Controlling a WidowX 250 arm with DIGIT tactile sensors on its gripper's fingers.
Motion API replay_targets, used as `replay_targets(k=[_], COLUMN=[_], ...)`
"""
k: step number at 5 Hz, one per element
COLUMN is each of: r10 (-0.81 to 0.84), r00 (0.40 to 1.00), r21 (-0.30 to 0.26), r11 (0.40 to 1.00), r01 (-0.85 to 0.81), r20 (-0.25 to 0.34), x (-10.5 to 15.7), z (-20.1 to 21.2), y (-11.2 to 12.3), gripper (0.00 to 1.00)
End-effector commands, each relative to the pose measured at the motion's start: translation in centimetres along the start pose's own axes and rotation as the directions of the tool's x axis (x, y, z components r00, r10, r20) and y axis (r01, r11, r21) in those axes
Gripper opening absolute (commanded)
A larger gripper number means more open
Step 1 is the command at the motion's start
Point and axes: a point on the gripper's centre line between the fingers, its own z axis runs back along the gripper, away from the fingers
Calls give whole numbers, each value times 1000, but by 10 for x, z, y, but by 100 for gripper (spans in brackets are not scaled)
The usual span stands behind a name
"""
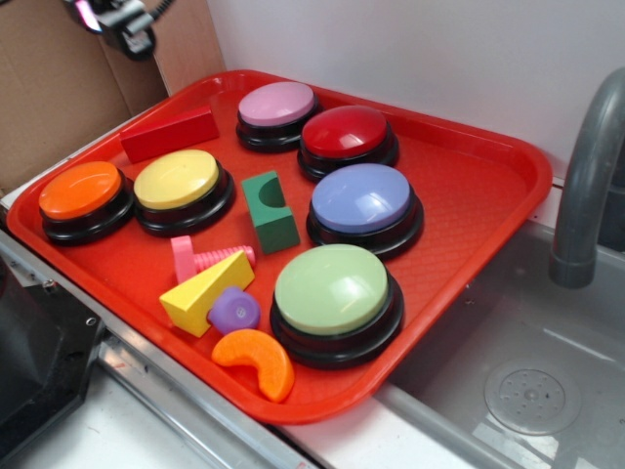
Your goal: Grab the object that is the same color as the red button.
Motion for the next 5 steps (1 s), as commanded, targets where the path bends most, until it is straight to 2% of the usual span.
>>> replay_targets(k=[1,2,3,4,5], r10=[-41,-28,-31,-16,-40], r00=[999,1000,999,997,995], r21=[14,-5,-16,1,-11], r11=[999,1000,999,1000,999], r01=[41,28,30,16,40], r20=[36,-4,-27,-71,-92], x=[18,22,26,24,23], z=[-45,-80,-93,-108,-114], y=[41,53,54,58,53], gripper=[100,100,100,100,0])
